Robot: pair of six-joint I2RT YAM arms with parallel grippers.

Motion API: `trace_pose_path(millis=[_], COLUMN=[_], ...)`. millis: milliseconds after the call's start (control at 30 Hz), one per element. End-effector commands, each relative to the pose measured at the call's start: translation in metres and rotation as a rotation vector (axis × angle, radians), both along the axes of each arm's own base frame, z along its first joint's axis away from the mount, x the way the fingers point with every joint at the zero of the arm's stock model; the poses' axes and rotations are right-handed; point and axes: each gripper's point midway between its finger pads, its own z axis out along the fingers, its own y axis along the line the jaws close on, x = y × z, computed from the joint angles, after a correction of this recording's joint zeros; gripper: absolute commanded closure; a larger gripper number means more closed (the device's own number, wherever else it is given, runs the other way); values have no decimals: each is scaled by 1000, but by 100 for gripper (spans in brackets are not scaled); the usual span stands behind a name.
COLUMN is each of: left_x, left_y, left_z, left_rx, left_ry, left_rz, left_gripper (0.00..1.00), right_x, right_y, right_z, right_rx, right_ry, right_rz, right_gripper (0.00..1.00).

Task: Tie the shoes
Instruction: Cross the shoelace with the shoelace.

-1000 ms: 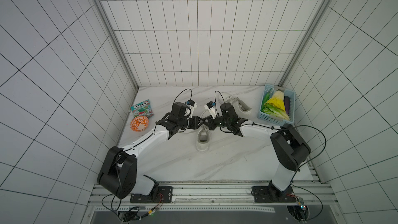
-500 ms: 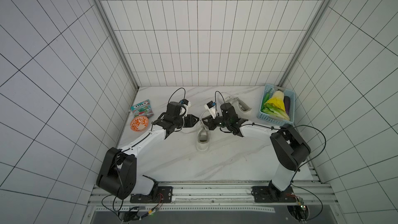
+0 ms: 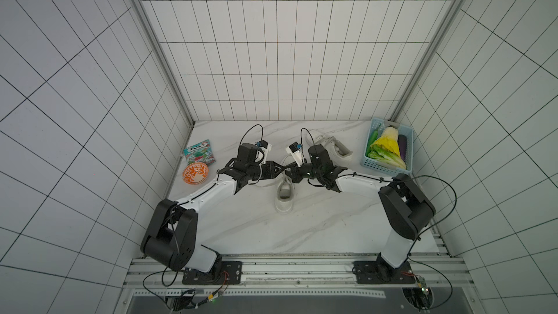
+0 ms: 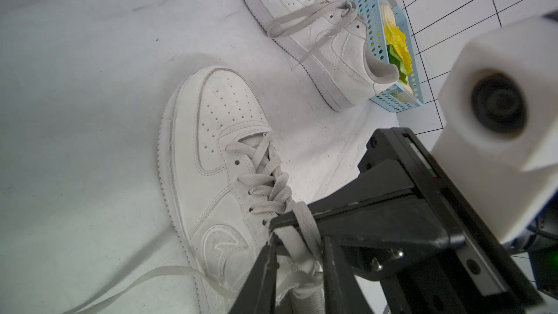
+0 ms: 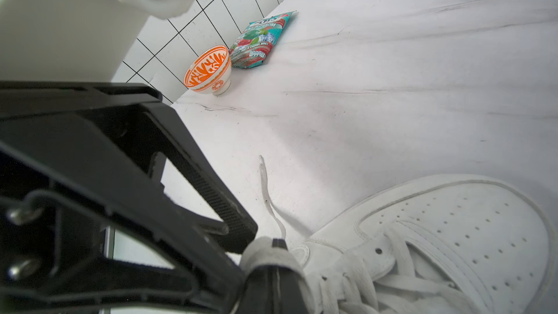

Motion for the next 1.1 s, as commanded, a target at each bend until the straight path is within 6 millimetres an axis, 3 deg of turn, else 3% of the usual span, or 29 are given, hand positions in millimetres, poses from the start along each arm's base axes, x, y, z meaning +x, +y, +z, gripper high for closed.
trace_pose_path(millis=[0,300,433,567,700,767,900,1067], left_x=[3,6,6,5,8,8,8,7], left_y=[-5,-5,-3,8,23,25,20,11], left_z=[0,-5,4,19,21,15,4,-1], left_rx=[-12,-1,-9,-22,-17,-10,-13,-18], left_ry=[-6,-2,-25,-62,-69,-55,-17,-2], left_rz=[-9,2,8,38,83,87,61,34], left_gripper=[73,71,71,62,57,59,74,75], right_x=[-8,-13,-12,-11,-11,-11,-11,-12], right_y=[-1,2,-1,-1,0,0,-1,0], right_z=[-12,-9,-11,-13,-12,-13,-12,-12], right_rx=[-20,-12,-29,-39,-37,-38,-37,-38], right_ry=[9,3,-8,-4,-2,-1,-2,-2], right_rz=[12,37,22,20,23,22,22,27], right_gripper=[100,100,100,100,100,100,100,100])
